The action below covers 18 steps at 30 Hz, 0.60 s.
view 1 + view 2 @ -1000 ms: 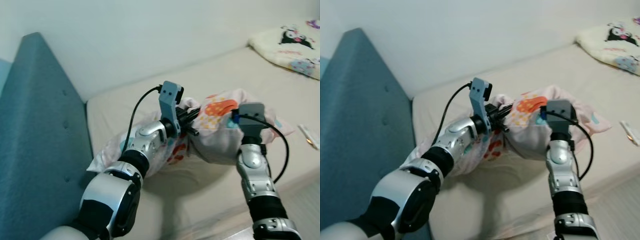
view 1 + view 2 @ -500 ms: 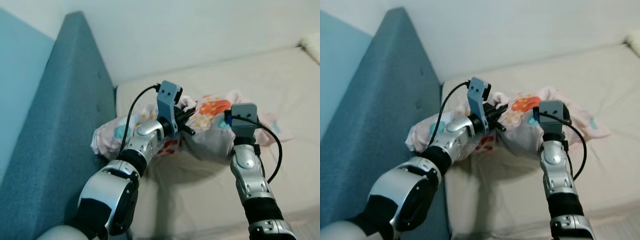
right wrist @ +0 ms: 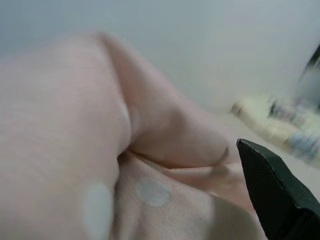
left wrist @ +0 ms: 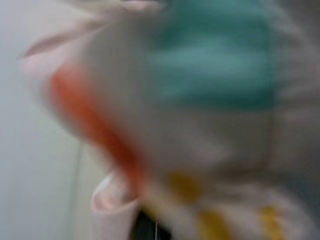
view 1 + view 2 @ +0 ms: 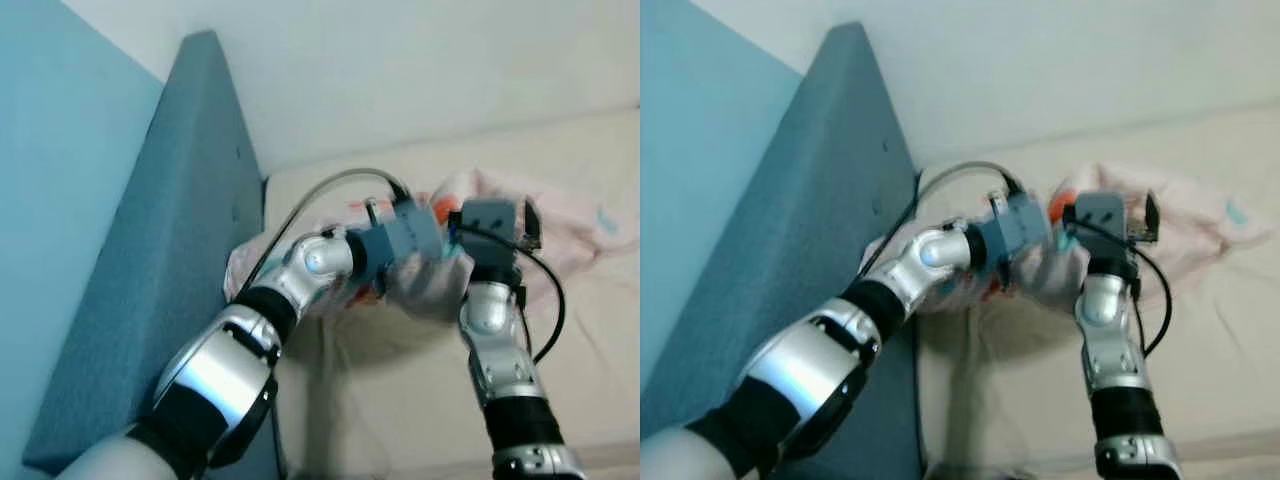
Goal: Clean up the room
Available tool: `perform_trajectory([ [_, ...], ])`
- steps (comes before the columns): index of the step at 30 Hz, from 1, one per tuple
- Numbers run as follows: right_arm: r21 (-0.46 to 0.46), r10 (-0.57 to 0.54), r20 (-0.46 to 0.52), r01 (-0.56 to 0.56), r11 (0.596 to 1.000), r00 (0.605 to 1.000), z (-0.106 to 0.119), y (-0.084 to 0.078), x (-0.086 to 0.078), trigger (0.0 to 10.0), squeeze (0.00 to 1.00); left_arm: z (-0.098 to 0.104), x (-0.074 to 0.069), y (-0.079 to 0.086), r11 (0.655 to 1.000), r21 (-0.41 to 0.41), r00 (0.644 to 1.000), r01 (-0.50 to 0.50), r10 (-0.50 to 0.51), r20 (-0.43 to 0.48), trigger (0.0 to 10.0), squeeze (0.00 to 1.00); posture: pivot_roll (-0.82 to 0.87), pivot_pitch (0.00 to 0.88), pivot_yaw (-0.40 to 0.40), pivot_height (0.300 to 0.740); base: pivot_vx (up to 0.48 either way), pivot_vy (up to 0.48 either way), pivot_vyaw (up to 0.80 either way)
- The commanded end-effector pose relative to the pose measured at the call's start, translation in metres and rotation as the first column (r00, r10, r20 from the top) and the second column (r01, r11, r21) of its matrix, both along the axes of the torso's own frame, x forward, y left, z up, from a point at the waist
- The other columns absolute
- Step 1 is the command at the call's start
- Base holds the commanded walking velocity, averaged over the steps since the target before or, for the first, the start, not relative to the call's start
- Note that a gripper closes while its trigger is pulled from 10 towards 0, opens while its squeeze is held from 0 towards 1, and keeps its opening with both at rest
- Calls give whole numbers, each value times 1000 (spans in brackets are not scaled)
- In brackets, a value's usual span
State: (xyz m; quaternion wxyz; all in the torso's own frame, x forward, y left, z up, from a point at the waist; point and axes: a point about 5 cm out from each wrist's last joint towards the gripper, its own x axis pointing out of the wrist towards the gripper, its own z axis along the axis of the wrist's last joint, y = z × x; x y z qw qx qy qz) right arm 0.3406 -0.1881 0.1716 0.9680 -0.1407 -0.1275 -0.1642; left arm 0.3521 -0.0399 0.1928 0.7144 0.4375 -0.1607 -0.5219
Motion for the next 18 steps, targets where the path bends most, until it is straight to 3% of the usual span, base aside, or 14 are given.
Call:
perform_trajectory([
  [1,76,118,-44,-114,991,992,-11,23,-1,10000,0,-16,-9,-3,991,118,996,69,-74,42,10000,0,-281,159,178,740,0,0,0],
  [3,121,148,-54,-141,983,987,-17,25,-5,10000,0,-26,-8,2,985,166,997,50,-58,46,10000,0,-290,165,186,740,0,0,0],
  [4,228,173,-82,-151,962,982,-32,21,-15,10000,1000,-37,-7,9,982,186,1000,11,-16,22,10000,0,-298,169,190,740,0,0,0],
  [7,303,153,-126,-109,947,980,-43,13,-23,10000,1000,-40,-7,10,986,169,1000,-13,12,6,10000,0,-298,174,192,740,0,0,0],
  [12,309,100,-214,-30,951,972,-54,2,-29,10000,1000,-44,-8,10,984,179,1000,-22,18,23,10000,0,-298,175,190,740,0,0,0],
  [15,346,46,-271,53,937,962,-58,-16,-35,10000,1000,-52,-8,12,977,208,999,-45,38,35,10000,0,-300,175,190,740,0,0,0],
  [16,355,49,-288,59,933,956,-57,-22,-38,10000,478,-55,-8,14,974,218,998,-59,53,33,10000,0,-302,177,190,740,0,0,0],
  [17,360,55,-297,58,931,953,-55,-25,-39,10000,39,-57,-8,15,972,225,998,-68,62,33,10000,0,-302,177,190,740,0,0,0],
  [18,372,60,-295,56,927,954,-51,-30,-42,10000,0,-60,-7,18,967,239,996,-90,84,33,10000,0,-302,177,190,740,0,0,0],
])
